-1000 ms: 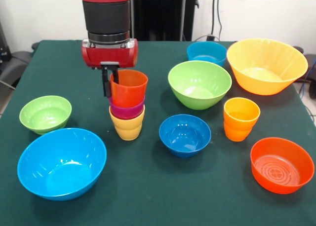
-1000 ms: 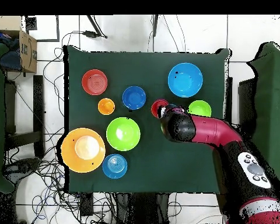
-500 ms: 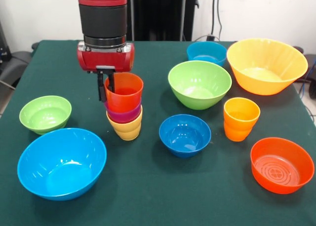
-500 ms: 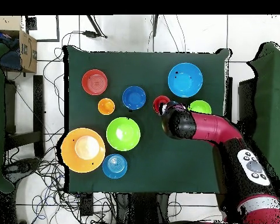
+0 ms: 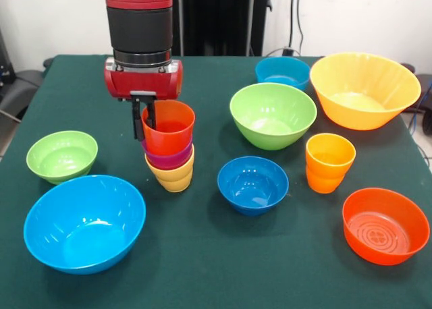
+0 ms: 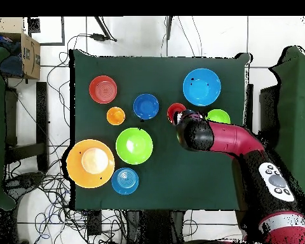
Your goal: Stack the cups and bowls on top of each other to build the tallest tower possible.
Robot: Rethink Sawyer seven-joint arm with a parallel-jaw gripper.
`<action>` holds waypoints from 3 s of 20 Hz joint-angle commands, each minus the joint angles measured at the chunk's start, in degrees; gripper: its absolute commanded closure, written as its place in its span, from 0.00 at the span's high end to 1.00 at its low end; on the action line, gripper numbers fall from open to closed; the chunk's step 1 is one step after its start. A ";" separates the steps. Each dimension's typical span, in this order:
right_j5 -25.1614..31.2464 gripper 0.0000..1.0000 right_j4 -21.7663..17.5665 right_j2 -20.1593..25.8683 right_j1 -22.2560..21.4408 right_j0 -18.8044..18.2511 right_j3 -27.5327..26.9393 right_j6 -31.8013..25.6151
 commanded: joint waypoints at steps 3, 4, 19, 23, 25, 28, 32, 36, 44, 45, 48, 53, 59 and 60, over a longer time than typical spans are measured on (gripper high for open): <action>7.08 0.00 -2.23 3.04 5.39 1.72 3.21 -1.53; 7.10 0.00 -2.18 2.86 5.26 1.86 3.37 -1.29; 6.83 0.00 -1.16 3.07 4.31 2.00 5.78 0.30; 6.42 0.00 -1.11 2.96 4.34 2.28 5.77 0.74; 6.28 0.00 -1.08 2.95 4.23 2.33 5.96 0.89; 6.20 0.00 -0.92 3.48 4.35 1.89 6.24 0.68; 6.38 0.00 -0.38 4.17 3.98 1.45 7.02 0.72; 5.88 0.00 0.54 5.48 4.03 0.72 7.90 0.98; 5.04 0.00 1.36 6.09 3.54 0.47 9.46 2.10; 4.93 0.00 1.39 6.00 3.51 0.59 9.50 2.26; 4.56 0.00 1.07 5.61 3.22 0.92 9.54 2.27; 4.68 0.00 1.04 5.70 3.12 0.81 9.52 2.09; 3.83 0.00 0.74 5.07 3.12 1.16 9.39 2.66; 3.74 0.00 0.77 4.94 3.10 1.22 9.39 2.83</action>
